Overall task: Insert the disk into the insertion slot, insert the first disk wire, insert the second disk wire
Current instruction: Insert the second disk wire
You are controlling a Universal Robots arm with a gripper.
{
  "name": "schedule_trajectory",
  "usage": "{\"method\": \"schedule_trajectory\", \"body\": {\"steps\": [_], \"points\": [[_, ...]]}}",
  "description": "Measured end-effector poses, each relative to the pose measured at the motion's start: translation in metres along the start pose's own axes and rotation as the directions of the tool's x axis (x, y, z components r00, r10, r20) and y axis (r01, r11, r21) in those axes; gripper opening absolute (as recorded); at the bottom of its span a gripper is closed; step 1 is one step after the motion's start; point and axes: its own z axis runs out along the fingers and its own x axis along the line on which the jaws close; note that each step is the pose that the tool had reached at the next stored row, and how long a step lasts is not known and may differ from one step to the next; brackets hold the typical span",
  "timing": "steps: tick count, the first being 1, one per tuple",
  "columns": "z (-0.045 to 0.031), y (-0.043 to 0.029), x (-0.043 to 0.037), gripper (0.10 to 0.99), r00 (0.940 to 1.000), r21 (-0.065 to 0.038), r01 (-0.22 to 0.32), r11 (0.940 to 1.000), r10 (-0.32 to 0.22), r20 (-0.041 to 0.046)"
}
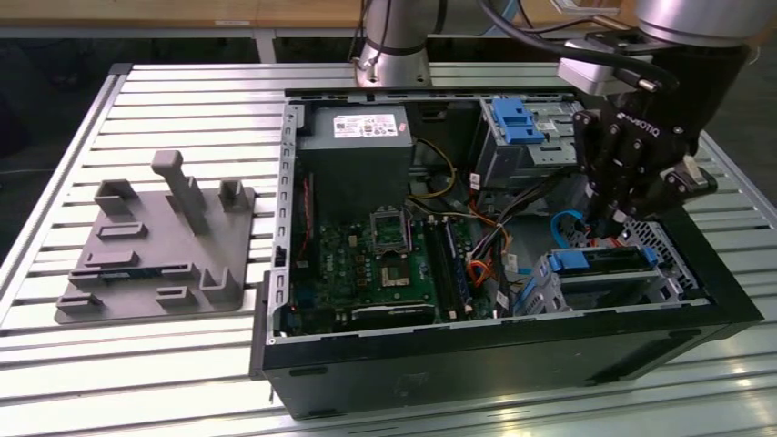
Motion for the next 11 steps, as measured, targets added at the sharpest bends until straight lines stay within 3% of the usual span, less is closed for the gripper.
{"method": "schedule_trajectory", "body": {"steps": [6, 7, 11], "points": [[0.0000, 0.0004, -0.0019, 0.267, 1.0000, -0.001, 0.001, 1.0000, -0.001, -0.0086], [0.0001, 0.0004, -0.0019, 0.192, 1.0000, -0.002, 0.001, 1.0000, -0.001, -0.0093], [0.0003, 0.0004, -0.0020, 0.192, 0.9999, -0.002, 0.001, 1.0000, -0.001, -0.0105]]}}
